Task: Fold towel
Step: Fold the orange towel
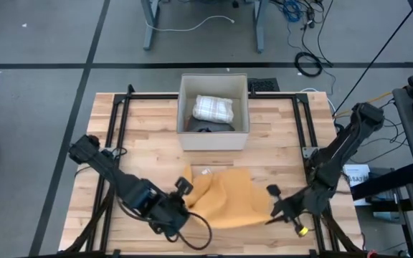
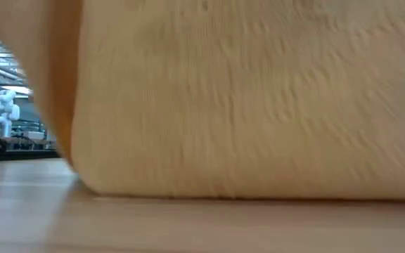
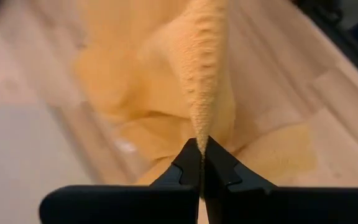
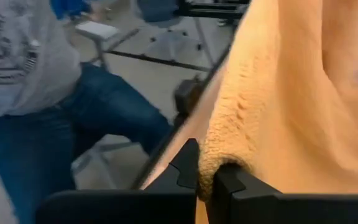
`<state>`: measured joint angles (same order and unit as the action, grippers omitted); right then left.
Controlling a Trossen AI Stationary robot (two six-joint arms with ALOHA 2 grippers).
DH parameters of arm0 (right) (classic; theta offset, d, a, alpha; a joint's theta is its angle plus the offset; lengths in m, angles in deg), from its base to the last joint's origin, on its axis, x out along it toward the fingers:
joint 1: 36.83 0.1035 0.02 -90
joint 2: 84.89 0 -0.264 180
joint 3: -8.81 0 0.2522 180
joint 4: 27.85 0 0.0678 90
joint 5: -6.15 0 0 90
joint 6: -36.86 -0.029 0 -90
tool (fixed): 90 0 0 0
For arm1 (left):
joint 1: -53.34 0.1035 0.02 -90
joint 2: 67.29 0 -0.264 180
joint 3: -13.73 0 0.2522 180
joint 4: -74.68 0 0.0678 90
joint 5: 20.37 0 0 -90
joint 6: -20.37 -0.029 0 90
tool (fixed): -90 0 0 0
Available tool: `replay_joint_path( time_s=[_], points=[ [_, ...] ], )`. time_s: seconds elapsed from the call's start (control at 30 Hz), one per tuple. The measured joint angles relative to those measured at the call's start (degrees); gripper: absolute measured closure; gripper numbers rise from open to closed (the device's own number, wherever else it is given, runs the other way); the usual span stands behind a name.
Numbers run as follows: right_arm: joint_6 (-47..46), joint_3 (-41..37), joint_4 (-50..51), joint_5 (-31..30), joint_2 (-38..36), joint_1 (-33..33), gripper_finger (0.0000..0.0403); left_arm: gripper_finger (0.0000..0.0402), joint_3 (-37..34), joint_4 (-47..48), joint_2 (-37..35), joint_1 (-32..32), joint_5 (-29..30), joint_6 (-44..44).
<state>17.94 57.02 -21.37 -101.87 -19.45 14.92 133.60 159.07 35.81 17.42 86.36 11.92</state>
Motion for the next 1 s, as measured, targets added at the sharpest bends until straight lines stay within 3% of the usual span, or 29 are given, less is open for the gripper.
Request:
replay_joint_path(
  time_s=[0.23, 0.47, 0.7, 0.83, 1.0],
  points=[
    [-5.89, -0.86, -13.18, 3.59, 14.27, 0.12, 0.0382, 0.0401, -12.82, -14.37, 0.02, -0.57, -6.23, 2.73],
    [-13.88, -0.76, -23.87, 8.06, 24.1, 0.11, 0.0299, 0.0358, -21.91, -25.8, 0.02, -1.28, -14.47, 5.72],
    [-19.71, -0.76, -24.25, 9.42, 24.13, 1.21, 0.0236, 0.0304, -26.02, -32.21, 0.02, -2.02, -17.29, 9.54],
    [-21.32, -0.65, -20.45, 8.78, 21.72, 1.79, 0.0235, 0.0287, -26.08, -33.23, 0.02, -2.91, -17.32, 11.76],
    [-22.67, -0.65, -9.32, 2.16, 18.64, 1.39, 0.0247, 0.0273, -26.08, -34.49, 0.02, -4.84, -17.33, 13.67]
  ],
)
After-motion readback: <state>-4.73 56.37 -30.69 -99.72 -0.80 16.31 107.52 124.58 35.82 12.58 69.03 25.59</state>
